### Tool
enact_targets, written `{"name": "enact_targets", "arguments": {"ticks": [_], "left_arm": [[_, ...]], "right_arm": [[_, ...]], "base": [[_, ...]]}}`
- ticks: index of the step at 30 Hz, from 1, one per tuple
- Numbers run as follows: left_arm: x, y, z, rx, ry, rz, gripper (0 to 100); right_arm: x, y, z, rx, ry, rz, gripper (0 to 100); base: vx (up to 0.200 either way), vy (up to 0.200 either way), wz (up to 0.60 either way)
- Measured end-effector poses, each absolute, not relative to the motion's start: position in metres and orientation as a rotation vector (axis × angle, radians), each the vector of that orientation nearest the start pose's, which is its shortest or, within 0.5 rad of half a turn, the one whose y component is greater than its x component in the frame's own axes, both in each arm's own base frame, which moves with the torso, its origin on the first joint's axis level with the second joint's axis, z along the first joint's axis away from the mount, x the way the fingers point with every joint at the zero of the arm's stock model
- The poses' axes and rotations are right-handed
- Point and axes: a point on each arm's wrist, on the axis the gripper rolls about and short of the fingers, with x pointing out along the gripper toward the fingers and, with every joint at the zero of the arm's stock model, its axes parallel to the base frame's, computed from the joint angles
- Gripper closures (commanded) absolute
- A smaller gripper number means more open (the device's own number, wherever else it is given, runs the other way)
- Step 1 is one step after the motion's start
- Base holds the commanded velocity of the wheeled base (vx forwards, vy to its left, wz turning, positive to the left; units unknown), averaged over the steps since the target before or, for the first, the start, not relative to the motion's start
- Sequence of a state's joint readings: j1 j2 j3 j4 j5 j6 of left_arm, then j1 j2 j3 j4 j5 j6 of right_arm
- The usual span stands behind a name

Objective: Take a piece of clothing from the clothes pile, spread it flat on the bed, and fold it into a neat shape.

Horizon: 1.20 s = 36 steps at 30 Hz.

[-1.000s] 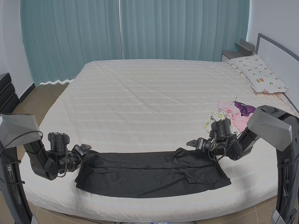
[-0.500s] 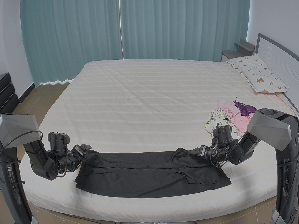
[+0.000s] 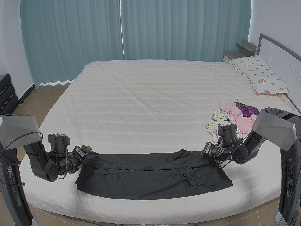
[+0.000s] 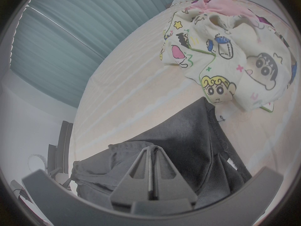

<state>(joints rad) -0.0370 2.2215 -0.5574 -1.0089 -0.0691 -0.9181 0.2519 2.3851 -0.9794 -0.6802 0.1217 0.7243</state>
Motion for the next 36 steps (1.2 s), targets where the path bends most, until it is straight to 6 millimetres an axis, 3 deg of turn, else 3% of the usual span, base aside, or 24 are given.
{"name": "enact_targets", "arguments": {"ticks": [7, 8, 12, 19, 36], "left_arm": [[0.321, -0.013, -0.005, -0.894, 0.656, 0.206, 0], [0.321, -0.013, -0.005, -0.894, 0.655, 0.206, 0], [0.321, -0.014, -0.005, -0.894, 0.656, 0.206, 0], [0.321, -0.014, -0.005, -0.893, 0.656, 0.205, 0], [0.320, -0.014, -0.005, -0.893, 0.660, 0.207, 0]], "right_arm": [[0.383, 0.102, -0.005, 0.624, 0.610, 0.218, 100], [0.382, 0.102, -0.005, 0.613, 0.592, 0.233, 0], [0.377, 0.099, -0.013, 0.557, 0.597, 0.254, 0], [0.364, 0.090, -0.037, 0.496, 0.776, 0.205, 0], [0.394, 0.085, -0.028, 0.694, 0.751, 0.135, 0]], "base": [[0.000, 0.000, 0.00], [0.000, 0.000, 0.00], [0.000, 0.000, 0.00], [0.000, 0.000, 0.00], [0.000, 0.000, 0.00]]}}
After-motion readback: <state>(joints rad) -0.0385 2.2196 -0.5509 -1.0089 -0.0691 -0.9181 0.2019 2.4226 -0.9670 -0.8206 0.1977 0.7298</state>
